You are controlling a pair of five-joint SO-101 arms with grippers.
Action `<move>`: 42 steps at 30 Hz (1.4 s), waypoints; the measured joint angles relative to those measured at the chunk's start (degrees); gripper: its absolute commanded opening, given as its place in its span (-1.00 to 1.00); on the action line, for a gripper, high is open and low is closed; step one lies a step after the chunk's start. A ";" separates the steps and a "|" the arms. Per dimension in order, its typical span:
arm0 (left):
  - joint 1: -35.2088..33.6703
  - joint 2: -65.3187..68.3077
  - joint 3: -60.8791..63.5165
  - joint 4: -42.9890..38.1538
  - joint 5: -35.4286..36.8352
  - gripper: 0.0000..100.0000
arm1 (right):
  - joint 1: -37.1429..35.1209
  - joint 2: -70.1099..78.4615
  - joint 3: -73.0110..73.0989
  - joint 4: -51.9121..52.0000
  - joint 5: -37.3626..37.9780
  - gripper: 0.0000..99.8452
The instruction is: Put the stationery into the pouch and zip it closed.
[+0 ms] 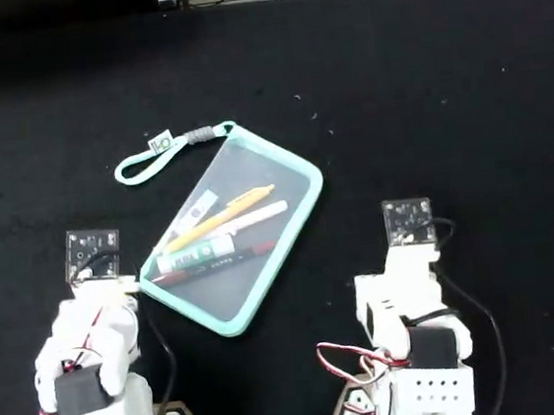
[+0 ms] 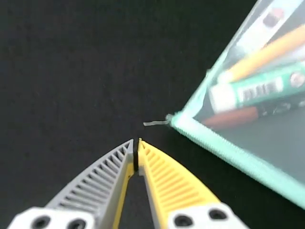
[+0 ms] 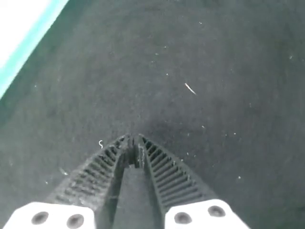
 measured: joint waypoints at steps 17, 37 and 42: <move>-1.49 -0.35 4.66 -0.18 6.86 -0.94 | 0.00 0.00 0.00 0.00 -0.62 -0.97; -1.49 -0.35 4.75 -0.18 17.23 -0.94 | 0.00 0.00 0.00 0.00 -0.62 -0.97; -1.49 -0.35 4.75 -0.18 17.23 -0.94 | 0.00 0.00 0.00 0.00 -0.62 -0.97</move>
